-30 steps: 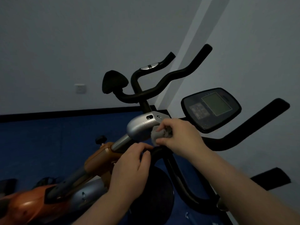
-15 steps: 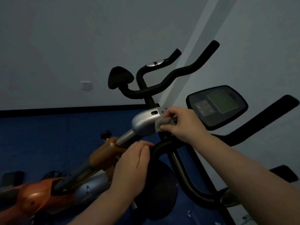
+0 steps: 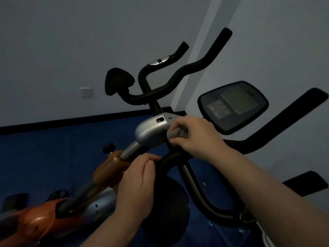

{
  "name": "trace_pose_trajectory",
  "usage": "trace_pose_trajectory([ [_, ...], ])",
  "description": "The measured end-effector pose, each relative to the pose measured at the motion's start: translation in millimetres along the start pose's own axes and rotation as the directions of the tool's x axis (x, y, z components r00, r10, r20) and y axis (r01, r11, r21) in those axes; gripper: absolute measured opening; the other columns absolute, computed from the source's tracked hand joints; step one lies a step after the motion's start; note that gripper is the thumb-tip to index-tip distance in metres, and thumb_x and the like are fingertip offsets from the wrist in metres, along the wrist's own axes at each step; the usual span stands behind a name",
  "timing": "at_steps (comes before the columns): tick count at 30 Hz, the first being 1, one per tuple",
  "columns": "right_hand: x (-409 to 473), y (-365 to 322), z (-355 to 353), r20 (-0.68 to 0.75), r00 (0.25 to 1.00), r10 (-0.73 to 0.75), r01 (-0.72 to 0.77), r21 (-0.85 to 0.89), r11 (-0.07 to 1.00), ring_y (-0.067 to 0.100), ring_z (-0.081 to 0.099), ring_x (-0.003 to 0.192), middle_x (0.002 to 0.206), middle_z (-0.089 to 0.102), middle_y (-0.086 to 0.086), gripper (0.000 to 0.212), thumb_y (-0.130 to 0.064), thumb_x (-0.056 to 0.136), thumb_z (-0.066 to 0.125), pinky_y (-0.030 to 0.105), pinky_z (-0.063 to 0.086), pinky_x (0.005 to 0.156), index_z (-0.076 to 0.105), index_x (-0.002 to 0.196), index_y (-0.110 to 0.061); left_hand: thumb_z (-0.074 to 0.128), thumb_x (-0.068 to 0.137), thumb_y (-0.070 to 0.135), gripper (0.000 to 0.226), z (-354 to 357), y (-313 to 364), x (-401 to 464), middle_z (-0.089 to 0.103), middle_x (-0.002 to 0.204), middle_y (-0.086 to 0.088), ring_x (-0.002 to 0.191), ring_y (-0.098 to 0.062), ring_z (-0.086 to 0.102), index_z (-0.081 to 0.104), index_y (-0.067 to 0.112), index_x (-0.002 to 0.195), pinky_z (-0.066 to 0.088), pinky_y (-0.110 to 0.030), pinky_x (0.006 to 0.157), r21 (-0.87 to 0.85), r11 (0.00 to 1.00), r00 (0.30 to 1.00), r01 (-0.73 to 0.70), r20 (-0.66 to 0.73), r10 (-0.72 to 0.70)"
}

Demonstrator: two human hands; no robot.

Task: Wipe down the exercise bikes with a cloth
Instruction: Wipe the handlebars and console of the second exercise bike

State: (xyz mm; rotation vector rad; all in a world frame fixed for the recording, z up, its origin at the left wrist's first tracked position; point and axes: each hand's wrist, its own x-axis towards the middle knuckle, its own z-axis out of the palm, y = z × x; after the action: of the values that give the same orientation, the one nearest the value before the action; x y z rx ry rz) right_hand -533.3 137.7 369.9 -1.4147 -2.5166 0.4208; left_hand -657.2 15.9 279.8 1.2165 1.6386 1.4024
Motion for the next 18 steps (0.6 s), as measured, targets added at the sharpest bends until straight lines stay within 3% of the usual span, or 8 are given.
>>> trace_pose_trajectory([
  [3, 13, 1, -4, 0.054, 0.999, 0.002, -0.001, -0.017, 1.000, 0.014, 0.059, 0.092, 0.099, 0.064, -0.008, 0.021, -0.032, 0.075, 0.076, 0.028, 0.045, 0.076, 0.063, 0.092, -0.031, 0.030, 0.086, 0.046, 0.035, -1, -1, 0, 0.067, 0.085, 0.013, 0.084, -0.007, 0.064, 0.064, 0.035, 0.089, 0.051, -0.043, 0.073, -0.004, 1.000, 1.000, -0.011, 0.004, 0.011],
  [7, 4, 10, -27, 0.278, 0.951, -0.135, 0.132, 0.027, 0.991, -0.002, 0.056, 0.088, 0.093, 0.060, -0.022, 0.023, -0.033, 0.073, 0.077, 0.017, 0.044, 0.074, 0.063, 0.090, -0.039, 0.031, 0.086, 0.046, 0.034, -1, -1, 1, 0.066, 0.083, 0.012, 0.081, -0.008, 0.063, 0.063, 0.037, 0.088, 0.051, -0.044, 0.070, -0.003, 1.000, 1.000, -0.010, 0.018, 0.010],
  [9, 3, 8, -28, 0.288, 0.941, -0.176, 0.164, 0.066, 0.984, -0.004, 0.055, 0.089, 0.094, 0.058, -0.024, 0.024, -0.031, 0.071, 0.079, 0.017, 0.044, 0.077, 0.065, 0.088, -0.039, 0.031, 0.086, 0.046, 0.032, 0, -1, 1, 0.066, 0.084, 0.012, 0.079, -0.007, 0.063, 0.062, 0.040, 0.088, 0.051, -0.041, 0.068, -0.007, 1.000, 1.000, -0.011, 0.007, 0.011],
  [14, 8, -5, 6, 0.010, 0.986, -0.169, 0.169, -0.049, 0.984, 0.016, 0.058, 0.090, 0.098, 0.057, -0.010, 0.020, -0.034, 0.076, 0.075, 0.041, 0.050, 0.077, 0.064, 0.092, -0.029, 0.031, 0.086, 0.047, 0.034, 0, -3, 1, 0.067, 0.084, 0.011, 0.082, -0.008, 0.064, 0.063, 0.037, 0.089, 0.051, -0.043, 0.070, -0.006, 1.000, 1.000, -0.020, 0.014, 0.020],
  [16, 3, -5, 15, -0.114, 0.979, -0.170, 0.153, -0.148, 0.977, 0.021, 0.059, 0.088, 0.103, 0.056, -0.004, 0.020, -0.031, 0.082, 0.069, 0.040, 0.052, 0.072, 0.061, 0.100, -0.023, 0.030, 0.086, 0.046, 0.034, -2, 0, 0, 0.065, 0.082, 0.013, 0.080, -0.005, 0.062, 0.062, 0.037, 0.089, 0.049, -0.037, 0.068, 0.035, 0.999, 0.999, -0.026, 0.031, 0.025],
  [18, -3, -5, 11, -0.355, 0.933, -0.062, 0.068, 0.005, 0.998, 0.019, 0.059, 0.090, 0.107, 0.056, 0.001, 0.020, -0.023, 0.085, 0.067, 0.030, 0.050, 0.077, 0.062, 0.103, -0.017, 0.031, 0.088, 0.043, 0.030, -7, 3, 1, 0.063, 0.084, 0.017, 0.082, -0.001, 0.060, 0.061, 0.039, 0.090, 0.044, -0.027, 0.066, 0.103, 0.993, 0.997, -0.058, 0.047, 0.054],
])
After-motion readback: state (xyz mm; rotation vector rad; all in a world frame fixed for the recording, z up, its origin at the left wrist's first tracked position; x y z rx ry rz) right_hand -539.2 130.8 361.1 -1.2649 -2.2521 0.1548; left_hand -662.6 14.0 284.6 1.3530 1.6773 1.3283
